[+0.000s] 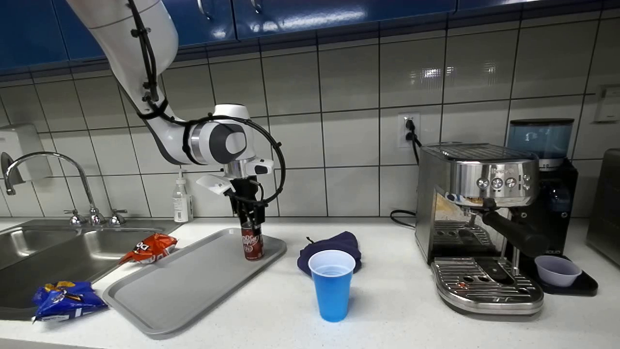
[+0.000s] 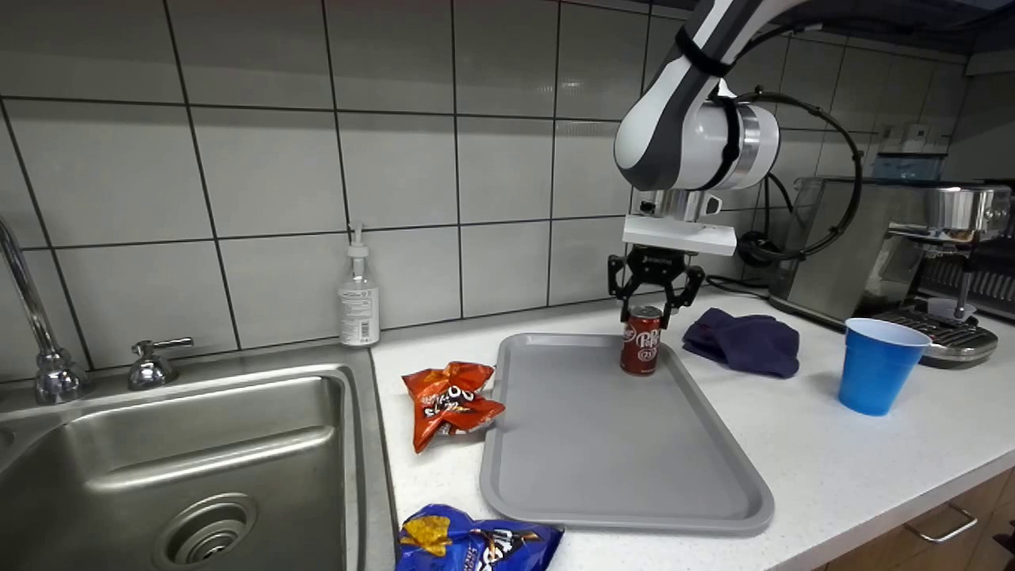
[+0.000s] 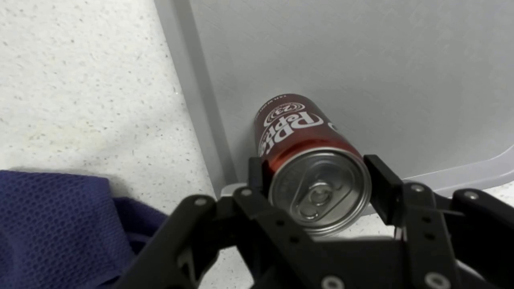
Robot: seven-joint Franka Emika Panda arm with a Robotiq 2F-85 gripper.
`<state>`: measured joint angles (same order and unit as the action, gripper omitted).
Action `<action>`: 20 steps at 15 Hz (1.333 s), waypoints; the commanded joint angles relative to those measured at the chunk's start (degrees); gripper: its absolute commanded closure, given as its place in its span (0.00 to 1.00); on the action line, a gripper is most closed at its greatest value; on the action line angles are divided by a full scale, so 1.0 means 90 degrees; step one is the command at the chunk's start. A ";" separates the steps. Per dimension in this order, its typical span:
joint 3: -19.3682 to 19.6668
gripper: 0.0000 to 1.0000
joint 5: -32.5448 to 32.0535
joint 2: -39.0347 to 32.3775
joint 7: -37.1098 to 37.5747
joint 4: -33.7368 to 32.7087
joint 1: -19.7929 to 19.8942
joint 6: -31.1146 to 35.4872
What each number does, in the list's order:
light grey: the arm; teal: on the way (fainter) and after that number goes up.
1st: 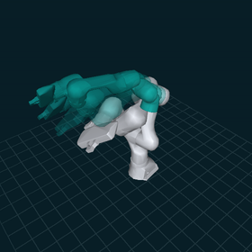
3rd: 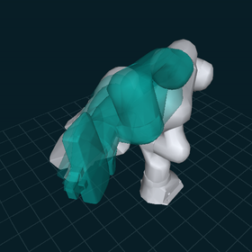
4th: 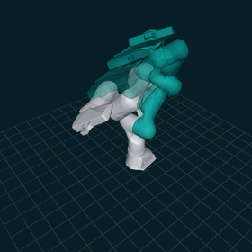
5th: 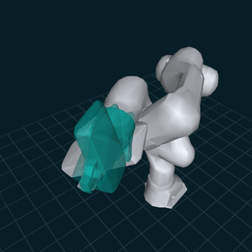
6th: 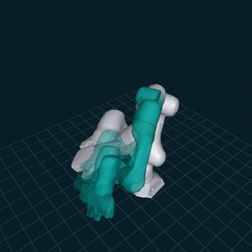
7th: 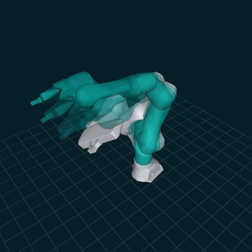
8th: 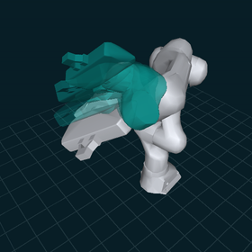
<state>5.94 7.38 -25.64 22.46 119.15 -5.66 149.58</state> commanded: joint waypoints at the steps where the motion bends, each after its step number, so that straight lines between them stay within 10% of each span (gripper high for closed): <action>1: -0.0032 0.62 -0.0110 0.0212 -0.0047 0.0095 0.0059 0.0073; 20: -0.0134 0.62 -0.0007 0.0866 -0.0771 0.0770 0.0317 0.0300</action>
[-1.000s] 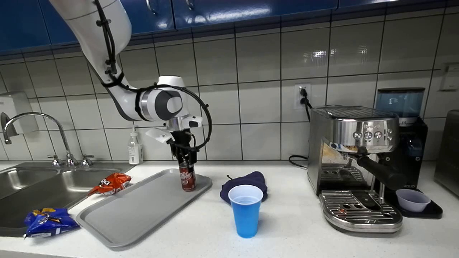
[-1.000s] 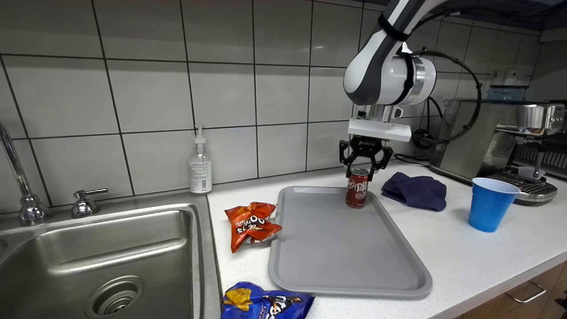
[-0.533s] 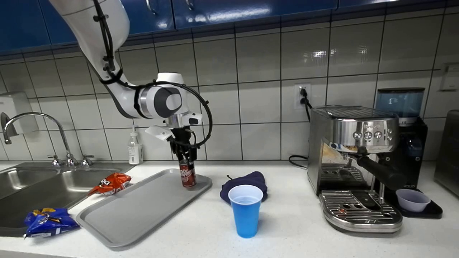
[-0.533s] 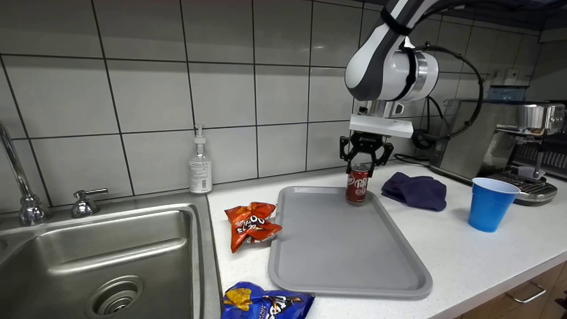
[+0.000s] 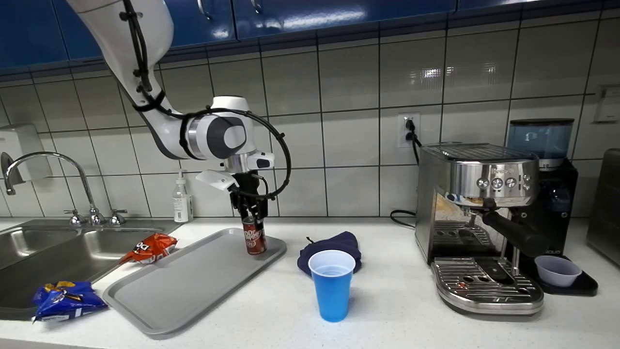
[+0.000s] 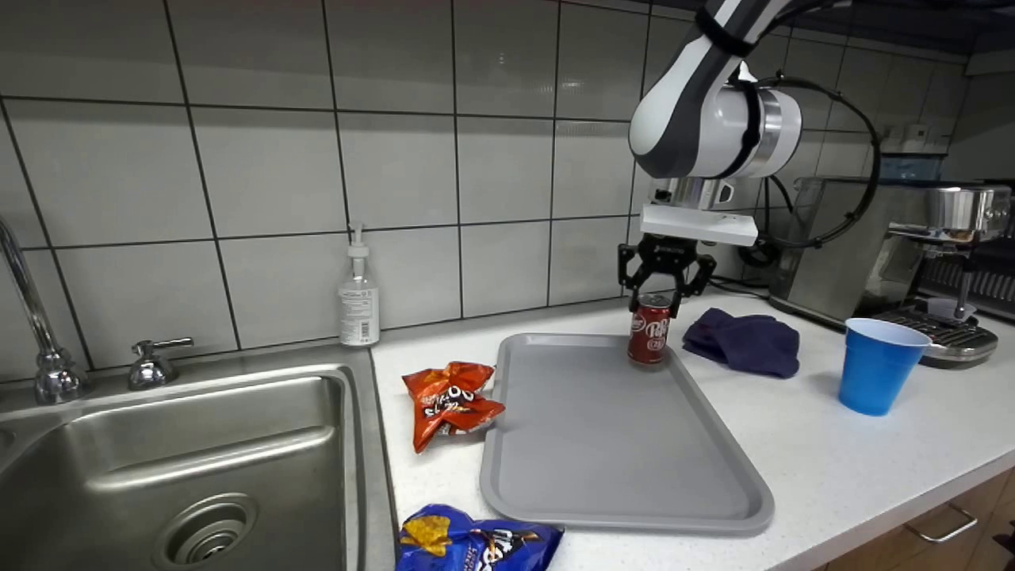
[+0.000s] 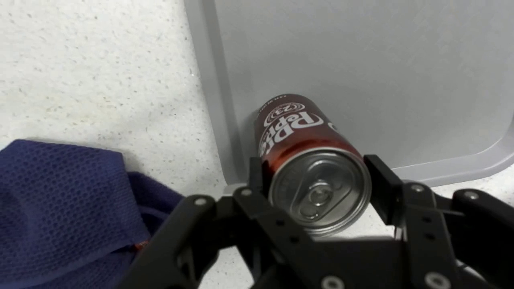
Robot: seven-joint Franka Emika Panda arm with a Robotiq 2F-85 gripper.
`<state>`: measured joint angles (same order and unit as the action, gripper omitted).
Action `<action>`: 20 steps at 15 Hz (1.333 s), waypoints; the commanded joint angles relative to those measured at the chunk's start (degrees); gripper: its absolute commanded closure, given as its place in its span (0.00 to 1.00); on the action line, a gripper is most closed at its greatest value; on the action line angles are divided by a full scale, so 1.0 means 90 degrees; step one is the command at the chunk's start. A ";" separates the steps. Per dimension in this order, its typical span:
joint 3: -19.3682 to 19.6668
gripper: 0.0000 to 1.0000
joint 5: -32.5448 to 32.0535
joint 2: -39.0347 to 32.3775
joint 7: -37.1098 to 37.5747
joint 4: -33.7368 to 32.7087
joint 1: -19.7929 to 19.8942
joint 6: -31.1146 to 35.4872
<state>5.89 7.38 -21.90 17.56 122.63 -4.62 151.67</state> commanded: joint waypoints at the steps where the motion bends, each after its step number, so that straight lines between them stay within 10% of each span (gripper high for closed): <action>1: -0.0118 0.62 -0.0006 0.0521 -0.0232 0.0457 0.0216 0.0080; 20: 0.0328 0.62 -0.0337 0.1653 0.0147 0.2193 0.0538 0.0391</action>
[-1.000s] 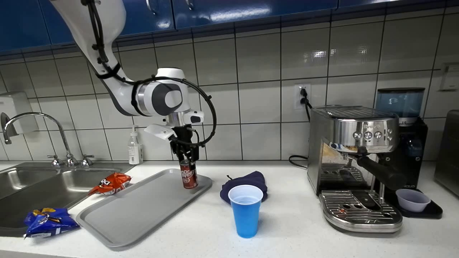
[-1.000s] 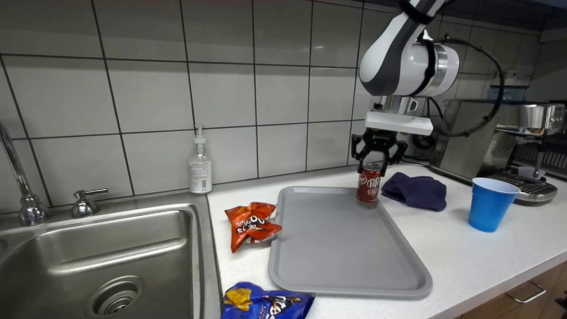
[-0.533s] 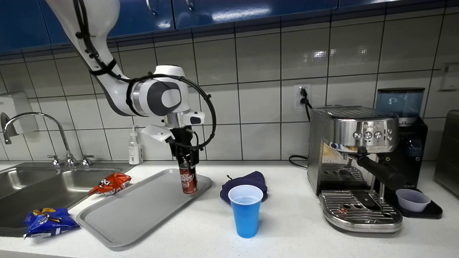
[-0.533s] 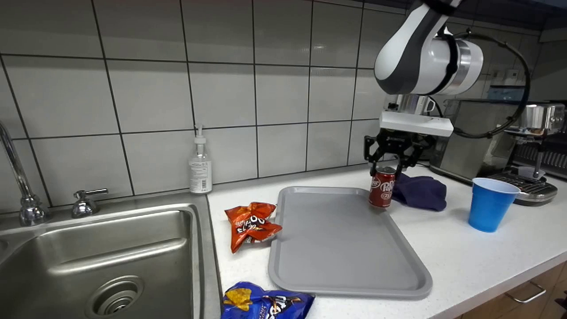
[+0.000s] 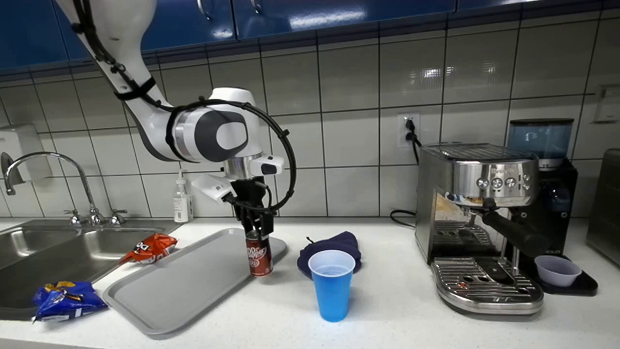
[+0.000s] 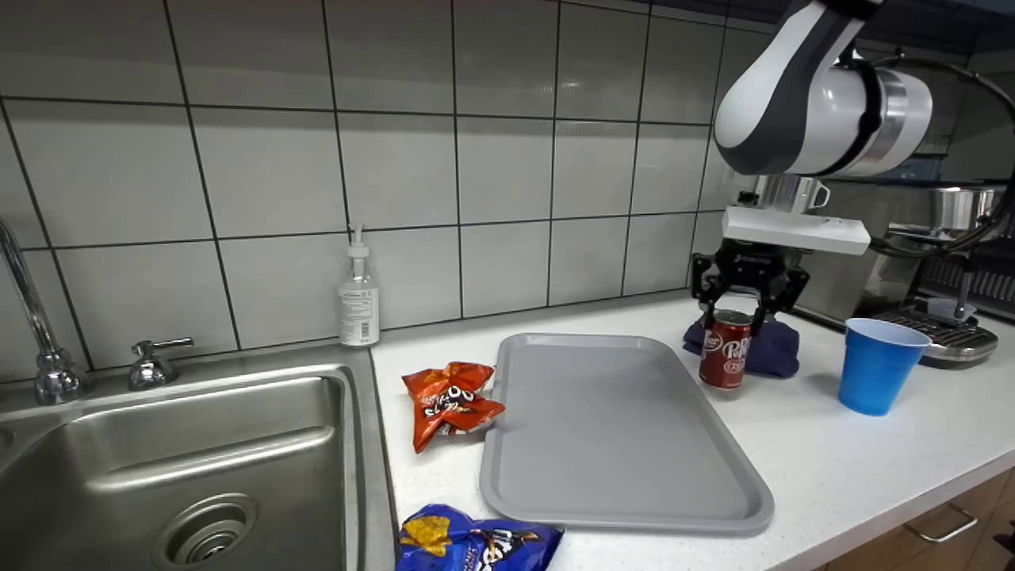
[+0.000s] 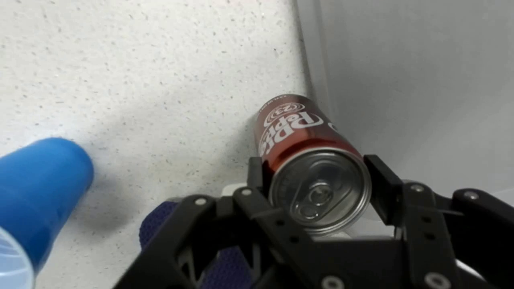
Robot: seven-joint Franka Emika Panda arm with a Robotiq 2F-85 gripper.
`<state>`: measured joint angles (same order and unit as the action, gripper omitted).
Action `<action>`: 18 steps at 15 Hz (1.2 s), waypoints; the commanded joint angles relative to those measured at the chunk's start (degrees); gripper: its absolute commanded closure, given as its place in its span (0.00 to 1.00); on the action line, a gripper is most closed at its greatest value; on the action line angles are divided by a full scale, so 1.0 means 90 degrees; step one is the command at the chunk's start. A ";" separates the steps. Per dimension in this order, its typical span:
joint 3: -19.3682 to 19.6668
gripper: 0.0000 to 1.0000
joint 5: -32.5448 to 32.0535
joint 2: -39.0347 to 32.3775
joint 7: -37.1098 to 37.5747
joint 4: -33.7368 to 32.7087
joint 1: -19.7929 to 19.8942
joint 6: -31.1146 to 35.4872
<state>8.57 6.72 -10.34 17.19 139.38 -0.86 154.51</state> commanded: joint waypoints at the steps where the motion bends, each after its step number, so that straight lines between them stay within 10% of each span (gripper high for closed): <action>1: 0.0073 0.62 -0.0341 0.0367 0.0238 0.0371 0.0126 0.0088; 18: 0.0149 0.62 -0.0780 0.0272 0.0613 0.0642 0.0090 0.0072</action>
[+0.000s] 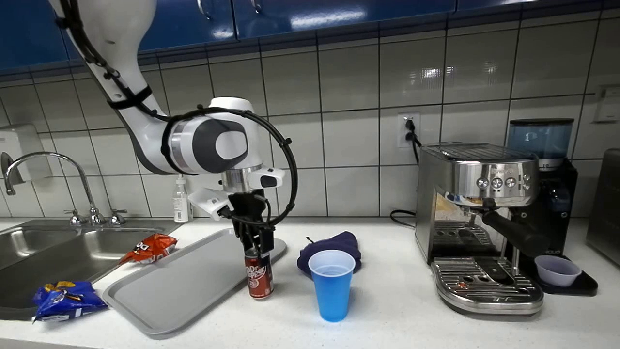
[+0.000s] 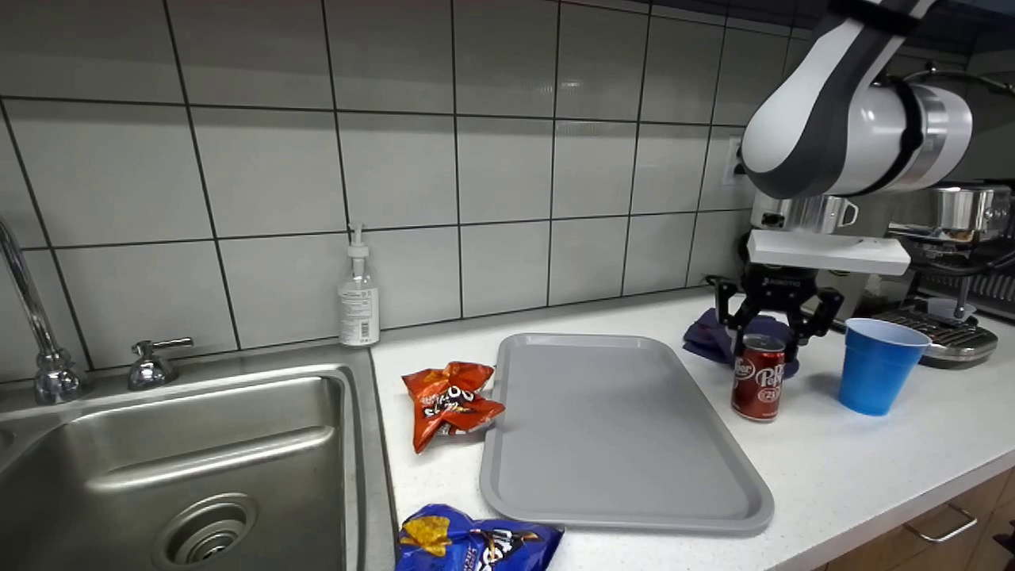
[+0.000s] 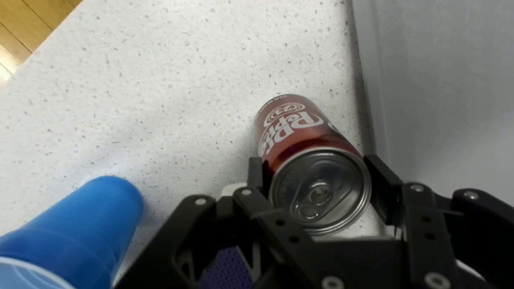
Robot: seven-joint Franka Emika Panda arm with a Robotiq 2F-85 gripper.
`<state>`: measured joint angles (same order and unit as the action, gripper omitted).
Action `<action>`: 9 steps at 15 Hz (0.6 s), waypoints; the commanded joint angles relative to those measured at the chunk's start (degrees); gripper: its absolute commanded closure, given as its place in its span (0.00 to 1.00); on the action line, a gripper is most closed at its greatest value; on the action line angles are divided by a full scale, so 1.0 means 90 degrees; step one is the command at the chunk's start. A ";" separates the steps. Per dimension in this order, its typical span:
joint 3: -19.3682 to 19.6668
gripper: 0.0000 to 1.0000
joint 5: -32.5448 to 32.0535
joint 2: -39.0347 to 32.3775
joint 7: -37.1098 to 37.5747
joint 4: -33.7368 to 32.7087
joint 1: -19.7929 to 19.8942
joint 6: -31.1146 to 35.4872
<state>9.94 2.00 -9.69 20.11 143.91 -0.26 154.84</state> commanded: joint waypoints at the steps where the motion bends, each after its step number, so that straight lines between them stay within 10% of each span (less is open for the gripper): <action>1: -0.0002 0.62 -0.0273 0.0189 0.0314 0.0132 0.0021 0.0020; 3: -0.0001 0.62 -0.0294 0.0178 0.0350 0.0135 0.0017 0.0005; 5: 0.0004 0.12 -0.0349 0.0145 0.0435 0.0124 -0.0002 -0.0021; 9: -0.0018 0.00 -0.0407 0.0147 0.0548 0.0129 -0.0021 -0.0027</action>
<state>9.93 0.22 -9.71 22.39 144.43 -0.32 154.84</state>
